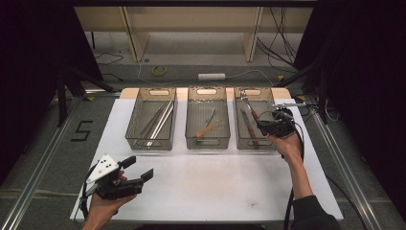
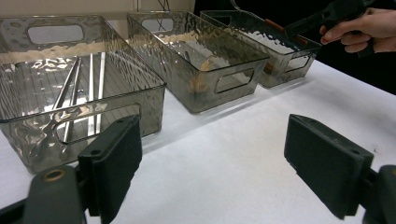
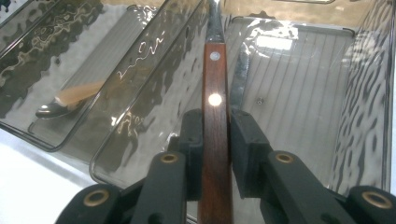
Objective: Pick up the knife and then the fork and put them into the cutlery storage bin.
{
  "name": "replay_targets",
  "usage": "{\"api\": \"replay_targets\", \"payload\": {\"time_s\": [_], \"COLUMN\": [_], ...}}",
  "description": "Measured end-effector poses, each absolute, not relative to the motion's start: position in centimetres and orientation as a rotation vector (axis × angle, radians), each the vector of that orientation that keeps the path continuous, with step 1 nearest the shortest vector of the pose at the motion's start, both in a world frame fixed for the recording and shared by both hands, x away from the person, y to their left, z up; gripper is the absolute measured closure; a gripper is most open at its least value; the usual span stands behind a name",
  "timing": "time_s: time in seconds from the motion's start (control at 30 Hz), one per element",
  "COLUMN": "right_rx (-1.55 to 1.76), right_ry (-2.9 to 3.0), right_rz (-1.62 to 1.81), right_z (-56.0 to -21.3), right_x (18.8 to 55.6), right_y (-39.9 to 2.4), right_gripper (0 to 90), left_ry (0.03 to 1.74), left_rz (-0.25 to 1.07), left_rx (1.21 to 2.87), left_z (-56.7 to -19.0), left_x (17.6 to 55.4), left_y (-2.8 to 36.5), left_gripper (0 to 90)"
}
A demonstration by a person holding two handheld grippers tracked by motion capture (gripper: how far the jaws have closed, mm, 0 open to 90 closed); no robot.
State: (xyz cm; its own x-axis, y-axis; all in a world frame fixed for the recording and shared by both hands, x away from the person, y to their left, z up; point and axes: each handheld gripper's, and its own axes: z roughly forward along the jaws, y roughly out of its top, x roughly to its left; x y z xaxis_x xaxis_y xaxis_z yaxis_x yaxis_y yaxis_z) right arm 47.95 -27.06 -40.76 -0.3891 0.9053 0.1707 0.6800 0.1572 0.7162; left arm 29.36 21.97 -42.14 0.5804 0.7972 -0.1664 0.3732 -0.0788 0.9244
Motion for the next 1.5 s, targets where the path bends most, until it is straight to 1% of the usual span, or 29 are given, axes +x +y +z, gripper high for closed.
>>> {"api": "replay_targets", "payload": {"time_s": [0.5,0.53,0.57,0.6,0.73,1.17,1.33,1.5], "right_rx": [1.567,1.572,1.575,1.581,1.555,1.497,1.489,1.471], "right_ry": [2.128,2.108,2.102,2.099,2.103,2.156,2.172,2.178], "right_rz": [1.029,1.042,1.064,1.078,1.118,1.152,1.166,1.201], "right_z": [-41.5,-41.5,-41.5,-41.3,-40.5,-39.8,-39.5,-39.1], "right_x": [48.7,48.7,48.7,48.7,48.4,47.9,47.4,46.8], "right_y": [-27.1,-27.1,-27.2,-27.2,-27.1,-26.0,-25.7,-25.3], "right_gripper": [75.2,73.2,65.6,61.9,55.5,49.1,45.2,43.4], "left_ry": [0.987,0.988,0.989,0.988,0.988,0.987,0.986,0.986], "left_rz": [0.466,0.466,0.466,0.467,0.468,0.466,0.468,0.469], "left_rx": [1.684,1.683,1.683,1.683,1.683,1.684,1.683,1.683], "left_z": [-42.2,-42.2,-42.2,-42.2,-42.2,-42.1,-42.1,-42.1], "left_x": [29.4,29.4,29.4,29.4,29.4,29.3,29.3,29.3], "left_y": [22.0,22.0,22.0,22.0,22.0,22.0,22.0,22.0], "left_gripper": [18.7,18.6,18.6,18.6,18.6,18.6,18.6,18.6]}}
